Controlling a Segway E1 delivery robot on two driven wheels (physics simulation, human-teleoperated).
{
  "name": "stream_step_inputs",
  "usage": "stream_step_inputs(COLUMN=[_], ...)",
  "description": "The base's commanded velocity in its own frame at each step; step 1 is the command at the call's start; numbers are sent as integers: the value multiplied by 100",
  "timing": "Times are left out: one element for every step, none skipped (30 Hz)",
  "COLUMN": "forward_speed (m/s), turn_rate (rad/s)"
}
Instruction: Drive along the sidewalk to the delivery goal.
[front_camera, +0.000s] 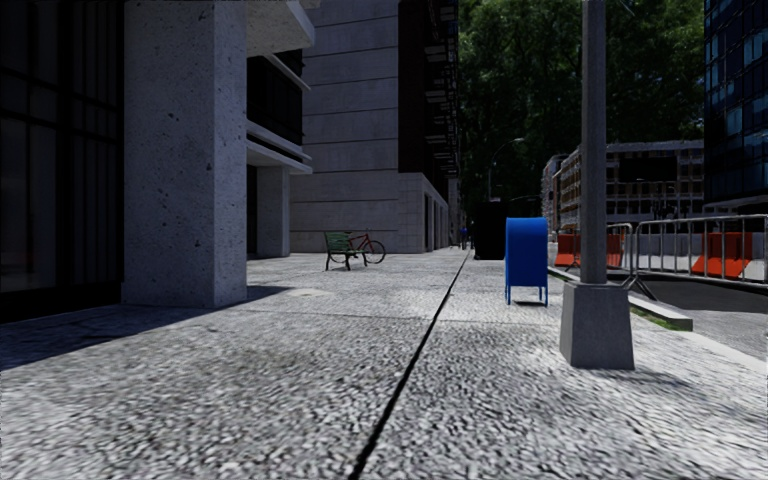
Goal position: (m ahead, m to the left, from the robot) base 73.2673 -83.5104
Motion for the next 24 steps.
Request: stream_step_inputs(forward_speed=[77, 86, 89, 90, 93, 96, 97, 97, 97, 97, 97, 98, 98, 98, 98, 98, 98, 98, 98, 98, 98, 98, 98, 98], turn_rate=[0, 0, 0, 0, 0, 0, 0, 0, 0, 0, 0, 0, 0, 0, 0, 0, 0, 0, 0, 0, 0, 0, 0, 0])
